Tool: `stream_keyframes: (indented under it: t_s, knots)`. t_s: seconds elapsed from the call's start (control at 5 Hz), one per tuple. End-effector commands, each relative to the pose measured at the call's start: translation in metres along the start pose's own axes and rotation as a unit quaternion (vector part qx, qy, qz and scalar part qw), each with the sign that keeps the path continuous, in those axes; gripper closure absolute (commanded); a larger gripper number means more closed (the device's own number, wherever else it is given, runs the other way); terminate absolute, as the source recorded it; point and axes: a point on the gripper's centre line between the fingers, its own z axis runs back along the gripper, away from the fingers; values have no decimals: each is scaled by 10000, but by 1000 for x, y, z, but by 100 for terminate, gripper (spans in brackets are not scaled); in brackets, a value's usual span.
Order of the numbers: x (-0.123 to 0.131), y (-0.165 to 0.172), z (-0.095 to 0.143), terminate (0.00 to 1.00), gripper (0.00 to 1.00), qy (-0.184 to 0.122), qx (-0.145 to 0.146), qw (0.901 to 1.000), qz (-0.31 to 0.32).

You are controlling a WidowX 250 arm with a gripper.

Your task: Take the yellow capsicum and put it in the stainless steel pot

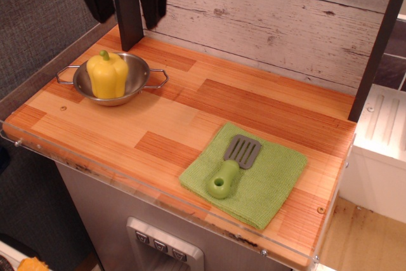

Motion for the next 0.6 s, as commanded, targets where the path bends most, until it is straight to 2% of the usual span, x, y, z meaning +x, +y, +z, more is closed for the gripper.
stream_keyframes:
  t_s: [0.0, 0.2, 0.4]
  knots:
    - [-1, 0, 12, 0, 0, -188, 134, 9997, -129]
    - [-1, 0, 12, 0, 0, -188, 134, 9997, -129]
    - [-1, 0, 12, 100, 0, -188, 134, 9997, -129]
